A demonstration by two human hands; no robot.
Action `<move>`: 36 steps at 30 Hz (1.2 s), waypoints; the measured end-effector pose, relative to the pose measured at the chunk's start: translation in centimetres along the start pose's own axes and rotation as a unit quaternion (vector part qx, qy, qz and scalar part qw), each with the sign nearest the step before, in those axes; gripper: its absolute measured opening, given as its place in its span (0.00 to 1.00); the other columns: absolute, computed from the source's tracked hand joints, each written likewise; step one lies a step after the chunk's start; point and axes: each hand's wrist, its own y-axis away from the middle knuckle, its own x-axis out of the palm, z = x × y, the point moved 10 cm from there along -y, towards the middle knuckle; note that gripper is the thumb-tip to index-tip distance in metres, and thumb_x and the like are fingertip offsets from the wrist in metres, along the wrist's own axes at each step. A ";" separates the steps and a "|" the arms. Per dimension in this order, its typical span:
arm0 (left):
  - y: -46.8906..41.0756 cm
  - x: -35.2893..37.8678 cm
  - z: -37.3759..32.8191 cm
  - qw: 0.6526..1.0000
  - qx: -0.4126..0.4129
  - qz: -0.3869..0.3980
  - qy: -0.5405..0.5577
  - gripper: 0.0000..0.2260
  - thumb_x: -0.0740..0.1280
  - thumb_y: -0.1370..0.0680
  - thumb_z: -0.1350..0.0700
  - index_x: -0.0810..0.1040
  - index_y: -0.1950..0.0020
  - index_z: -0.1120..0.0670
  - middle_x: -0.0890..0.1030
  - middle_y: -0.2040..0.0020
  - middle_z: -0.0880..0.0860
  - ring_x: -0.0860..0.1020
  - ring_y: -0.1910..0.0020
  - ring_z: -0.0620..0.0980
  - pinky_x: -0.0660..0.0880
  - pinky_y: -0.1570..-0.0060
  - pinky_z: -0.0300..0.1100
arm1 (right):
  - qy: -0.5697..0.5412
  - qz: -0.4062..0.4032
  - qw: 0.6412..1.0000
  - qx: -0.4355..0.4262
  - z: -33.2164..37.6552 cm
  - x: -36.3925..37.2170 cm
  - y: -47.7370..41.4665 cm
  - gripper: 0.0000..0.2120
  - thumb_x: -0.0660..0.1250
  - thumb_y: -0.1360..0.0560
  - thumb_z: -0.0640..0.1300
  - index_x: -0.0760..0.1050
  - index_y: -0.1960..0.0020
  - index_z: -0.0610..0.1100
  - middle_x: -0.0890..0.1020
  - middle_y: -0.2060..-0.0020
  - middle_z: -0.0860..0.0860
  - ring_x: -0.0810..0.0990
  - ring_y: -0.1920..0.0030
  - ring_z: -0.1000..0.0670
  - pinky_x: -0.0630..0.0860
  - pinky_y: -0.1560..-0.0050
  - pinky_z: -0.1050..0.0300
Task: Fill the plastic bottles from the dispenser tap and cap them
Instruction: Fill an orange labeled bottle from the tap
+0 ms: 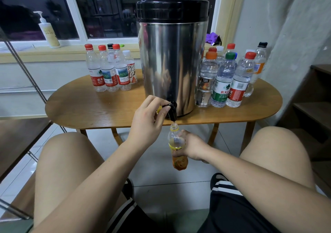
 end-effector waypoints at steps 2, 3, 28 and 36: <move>0.0 -0.1 0.0 1.000 -0.001 -0.001 -0.001 0.04 0.70 0.14 0.57 0.83 0.42 0.55 0.80 0.47 0.48 0.75 0.55 0.40 0.69 0.56 0.30 | 0.000 -0.001 1.000 0.000 0.0 0.0 -0.1 0.40 0.89 0.38 0.53 0.73 0.31 0.54 0.82 0.40 0.51 0.83 0.42 0.47 0.84 0.41 0.46; 0.0 -0.1 0.0 1.000 -0.001 -0.002 0.001 0.04 0.70 0.14 0.57 0.83 0.42 0.56 0.80 0.47 0.48 0.75 0.55 0.39 0.69 0.56 0.30 | 0.001 -0.001 1.000 -0.001 0.0 -0.1 -0.1 0.40 0.89 0.38 0.53 0.73 0.32 0.55 0.82 0.41 0.52 0.83 0.42 0.47 0.84 0.41 0.45; 0.1 -0.1 0.0 1.000 -0.002 -0.002 0.002 0.04 0.70 0.14 0.57 0.84 0.42 0.56 0.80 0.48 0.49 0.75 0.54 0.38 0.69 0.56 0.30 | 0.016 -0.005 1.000 -0.005 -0.3 0.1 -0.4 0.42 0.89 0.40 0.56 0.74 0.32 0.55 0.82 0.41 0.52 0.83 0.43 0.48 0.84 0.41 0.46; 0.1 0.0 0.0 1.000 -0.003 -0.001 0.009 0.04 0.70 0.14 0.56 0.84 0.42 0.56 0.80 0.47 0.49 0.75 0.53 0.39 0.69 0.55 0.30 | 0.010 0.000 1.000 -0.006 -0.5 0.2 -0.5 0.42 0.89 0.40 0.56 0.73 0.31 0.55 0.82 0.40 0.52 0.83 0.43 0.48 0.84 0.41 0.45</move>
